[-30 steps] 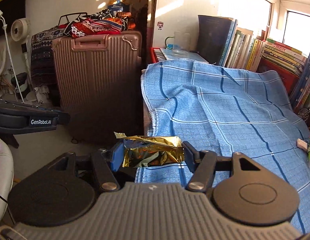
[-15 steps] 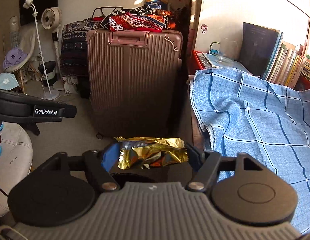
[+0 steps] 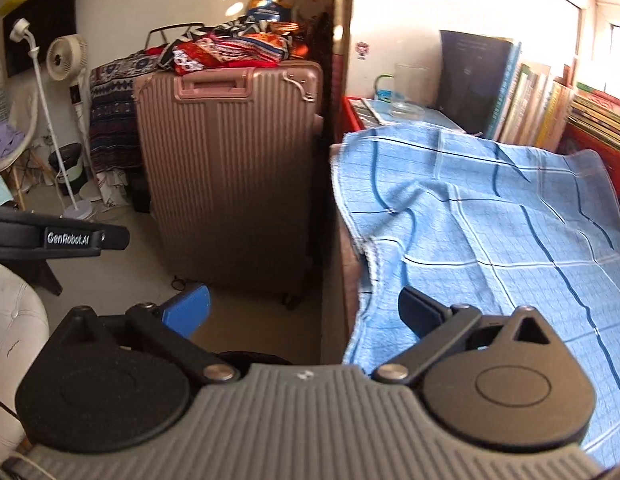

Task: Collect trash
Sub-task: 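Open the left tool over the bin while the right tool releases the gold packet into it, then move both open tools back over the remaining items on the cloth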

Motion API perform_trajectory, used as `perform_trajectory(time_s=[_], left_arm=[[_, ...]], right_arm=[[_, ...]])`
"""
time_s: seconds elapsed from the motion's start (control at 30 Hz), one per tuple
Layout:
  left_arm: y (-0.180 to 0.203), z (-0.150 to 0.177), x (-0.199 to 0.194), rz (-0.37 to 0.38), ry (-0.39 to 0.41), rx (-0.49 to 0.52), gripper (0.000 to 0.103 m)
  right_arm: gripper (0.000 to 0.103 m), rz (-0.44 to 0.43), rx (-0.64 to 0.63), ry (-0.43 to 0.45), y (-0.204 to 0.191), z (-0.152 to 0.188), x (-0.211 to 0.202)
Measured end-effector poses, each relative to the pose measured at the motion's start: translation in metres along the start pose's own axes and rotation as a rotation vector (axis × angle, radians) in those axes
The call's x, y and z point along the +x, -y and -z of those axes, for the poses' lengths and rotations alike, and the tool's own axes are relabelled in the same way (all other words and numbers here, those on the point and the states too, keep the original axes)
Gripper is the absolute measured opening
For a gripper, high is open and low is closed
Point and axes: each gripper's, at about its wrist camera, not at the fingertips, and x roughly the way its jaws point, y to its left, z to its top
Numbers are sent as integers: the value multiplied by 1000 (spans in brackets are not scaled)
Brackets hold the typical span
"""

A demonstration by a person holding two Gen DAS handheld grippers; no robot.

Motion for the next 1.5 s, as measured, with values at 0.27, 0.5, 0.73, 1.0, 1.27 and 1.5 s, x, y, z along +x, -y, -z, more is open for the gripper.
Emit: perform_trajectory(time_s=[0.27, 0.5, 0.73, 1.0, 1.27, 1.5], left_arm=[[34, -13, 1, 29, 36, 51, 44], [69, -26, 8, 103, 52, 23, 85], [136, -34, 18, 224, 47, 154, 94], [229, -44, 26, 411, 51, 296, 97], [320, -39, 31, 558, 35, 444, 97], [392, -44, 46, 631, 18, 538, 97]], right_arm=[[103, 75, 18, 12, 21, -4, -7], [103, 163, 50, -3, 51, 1, -17], [103, 273, 118, 9, 98, 8, -37], [103, 598, 297, 123, 185, 11, -85], [99, 842, 486, 154, 281, 27, -136], [98, 922, 585, 103, 336, 35, -146]])
